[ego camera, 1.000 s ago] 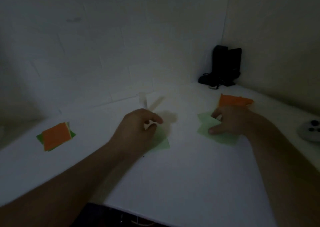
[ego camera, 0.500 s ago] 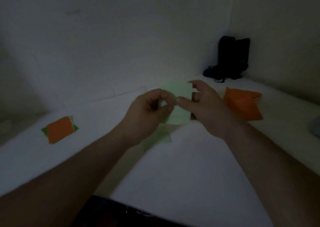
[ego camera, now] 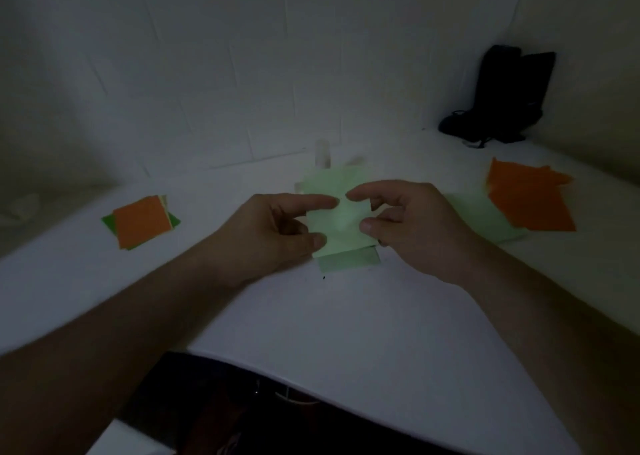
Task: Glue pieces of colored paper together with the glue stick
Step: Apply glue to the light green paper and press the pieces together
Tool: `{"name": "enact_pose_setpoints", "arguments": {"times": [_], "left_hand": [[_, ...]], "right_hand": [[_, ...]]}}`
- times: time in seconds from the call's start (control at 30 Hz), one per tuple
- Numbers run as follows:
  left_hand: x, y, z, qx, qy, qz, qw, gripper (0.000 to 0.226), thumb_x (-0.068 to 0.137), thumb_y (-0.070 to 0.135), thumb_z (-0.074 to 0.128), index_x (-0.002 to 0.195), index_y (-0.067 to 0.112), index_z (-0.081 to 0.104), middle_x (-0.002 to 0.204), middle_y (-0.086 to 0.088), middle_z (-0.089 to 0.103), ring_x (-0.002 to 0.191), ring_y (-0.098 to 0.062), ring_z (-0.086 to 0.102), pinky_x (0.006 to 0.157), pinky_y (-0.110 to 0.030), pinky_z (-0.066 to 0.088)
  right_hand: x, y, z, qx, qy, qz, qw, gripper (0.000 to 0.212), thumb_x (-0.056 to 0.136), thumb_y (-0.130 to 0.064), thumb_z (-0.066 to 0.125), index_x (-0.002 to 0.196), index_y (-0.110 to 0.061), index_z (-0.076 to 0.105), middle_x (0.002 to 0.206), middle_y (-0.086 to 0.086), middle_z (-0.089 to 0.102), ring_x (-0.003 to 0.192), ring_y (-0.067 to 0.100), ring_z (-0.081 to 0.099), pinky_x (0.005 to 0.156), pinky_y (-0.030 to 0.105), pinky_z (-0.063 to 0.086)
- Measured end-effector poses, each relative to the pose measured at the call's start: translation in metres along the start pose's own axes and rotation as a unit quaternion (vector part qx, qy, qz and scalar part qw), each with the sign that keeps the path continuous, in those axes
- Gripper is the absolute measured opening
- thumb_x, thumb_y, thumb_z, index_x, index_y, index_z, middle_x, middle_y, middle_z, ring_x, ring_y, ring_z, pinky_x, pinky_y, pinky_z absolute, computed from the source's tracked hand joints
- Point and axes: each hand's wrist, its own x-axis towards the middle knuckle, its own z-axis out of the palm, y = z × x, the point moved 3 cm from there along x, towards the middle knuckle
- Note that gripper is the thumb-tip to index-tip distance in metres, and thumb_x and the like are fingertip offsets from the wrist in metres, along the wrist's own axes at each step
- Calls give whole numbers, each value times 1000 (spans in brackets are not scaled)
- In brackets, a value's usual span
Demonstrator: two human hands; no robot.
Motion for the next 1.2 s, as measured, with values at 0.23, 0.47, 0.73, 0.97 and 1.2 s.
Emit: {"name": "enact_pose_setpoints", "arguments": {"times": [0.23, 0.47, 0.73, 0.97, 1.2], "left_hand": [[1, -9, 0, -5, 5, 11, 1000, 39, 88, 11, 81, 121, 30, 75, 78, -8, 74, 68, -21, 58, 70, -38, 51], [1, -4, 0, 89, 11, 9, 996, 41, 88, 20, 81, 122, 39, 72, 83, -3, 79, 64, -27, 68, 68, -35, 58], [1, -6, 0, 107, 10, 9, 994, 46, 84, 23, 84, 124, 42, 70, 82, 2, 79, 67, -12, 69, 69, -22, 55], [1, -5, 2, 145, 10, 33, 989, 49, 82, 25, 86, 123, 46, 69, 79, 7, 77, 65, -8, 71, 68, -17, 52], [1, -4, 2, 155, 19, 51, 986, 51, 81, 26, 87, 124, 45, 68, 79, 5, 77, 68, -13, 73, 71, -20, 57]], "right_hand": [[-3, 3, -3, -23, -65, 32, 997, 50, 88, 1, 77, 114, -42, 70, 89, -9, 65, 60, 3, 62, 58, 14, 47], [0, 10, -6, -81, -79, 28, 993, 51, 84, -13, 84, 116, -49, 68, 82, 3, 73, 63, 14, 64, 68, 29, 53], [-3, 8, -8, -83, -89, 41, 992, 54, 82, -11, 84, 123, -42, 68, 94, 7, 76, 67, 20, 71, 59, 17, 50], [-3, 9, -8, -109, -97, 28, 989, 54, 82, -14, 85, 123, -45, 67, 69, -9, 70, 50, 6, 54, 53, 17, 43], [-1, 9, -8, -120, -93, 18, 988, 54, 85, -10, 82, 125, -42, 67, 71, -23, 67, 54, 4, 59, 54, 11, 42]]}}
